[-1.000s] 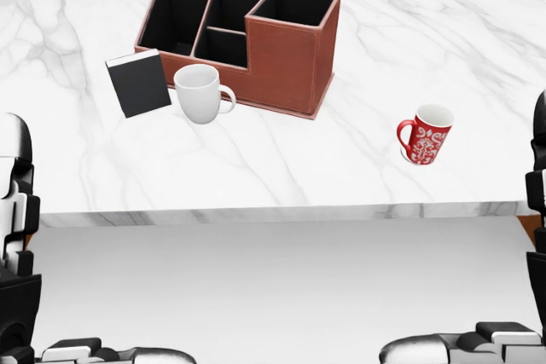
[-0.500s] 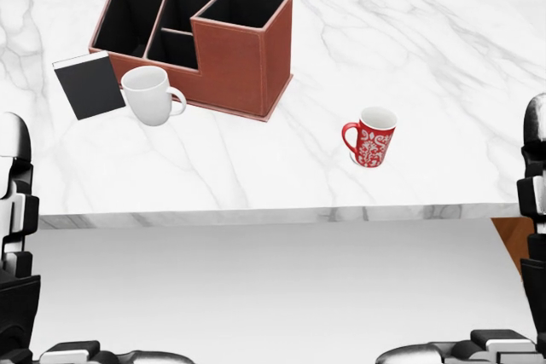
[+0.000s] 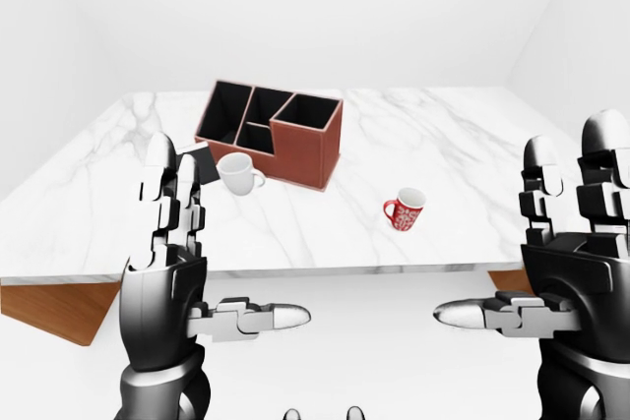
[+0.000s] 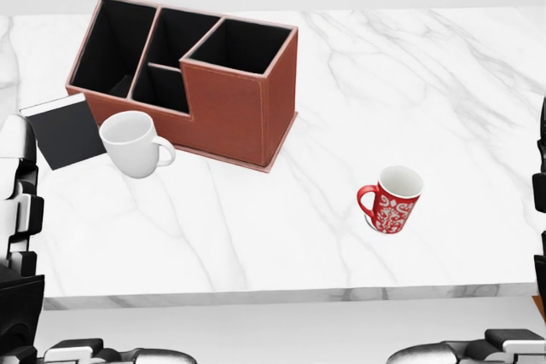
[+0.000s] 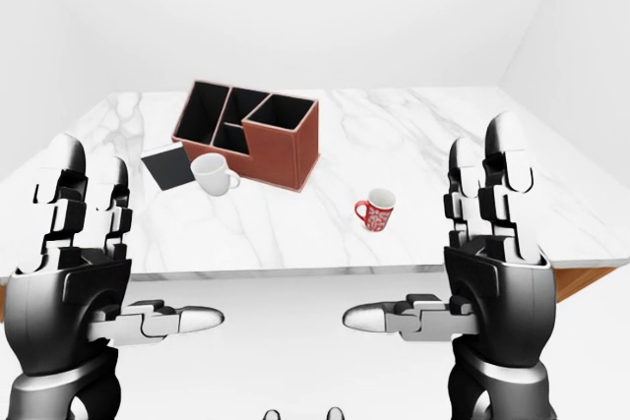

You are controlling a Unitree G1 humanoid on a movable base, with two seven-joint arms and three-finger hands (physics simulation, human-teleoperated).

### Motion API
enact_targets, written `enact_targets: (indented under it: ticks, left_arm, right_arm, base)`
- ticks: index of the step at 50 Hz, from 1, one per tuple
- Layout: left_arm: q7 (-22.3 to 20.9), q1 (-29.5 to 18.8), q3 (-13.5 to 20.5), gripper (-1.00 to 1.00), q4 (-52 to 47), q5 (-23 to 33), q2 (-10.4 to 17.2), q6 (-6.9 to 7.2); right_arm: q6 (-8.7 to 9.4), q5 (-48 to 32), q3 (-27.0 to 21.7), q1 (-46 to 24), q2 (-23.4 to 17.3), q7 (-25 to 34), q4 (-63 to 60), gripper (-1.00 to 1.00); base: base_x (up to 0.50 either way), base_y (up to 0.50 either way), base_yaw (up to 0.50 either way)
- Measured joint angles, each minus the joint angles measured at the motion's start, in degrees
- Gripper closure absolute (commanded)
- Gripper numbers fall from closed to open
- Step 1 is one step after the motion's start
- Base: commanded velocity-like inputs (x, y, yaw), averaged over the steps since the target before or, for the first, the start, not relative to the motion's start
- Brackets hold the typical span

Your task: Pick up the red mug and place it to the right of the caddy.

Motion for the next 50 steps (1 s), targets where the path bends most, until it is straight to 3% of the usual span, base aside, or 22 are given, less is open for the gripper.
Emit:
enact_targets:
  ticks: [50]
  left_arm:
    - [0.15, -0.15, -0.49, -1.00, 1.06, 0.05, 0.11, 0.00]
  right_arm:
    - [0.00, 0.62, -1.46, -1.10, -0.11, -0.36, 0.65, -1.00]
  base:
    - [0.50, 0.00, 0.00]
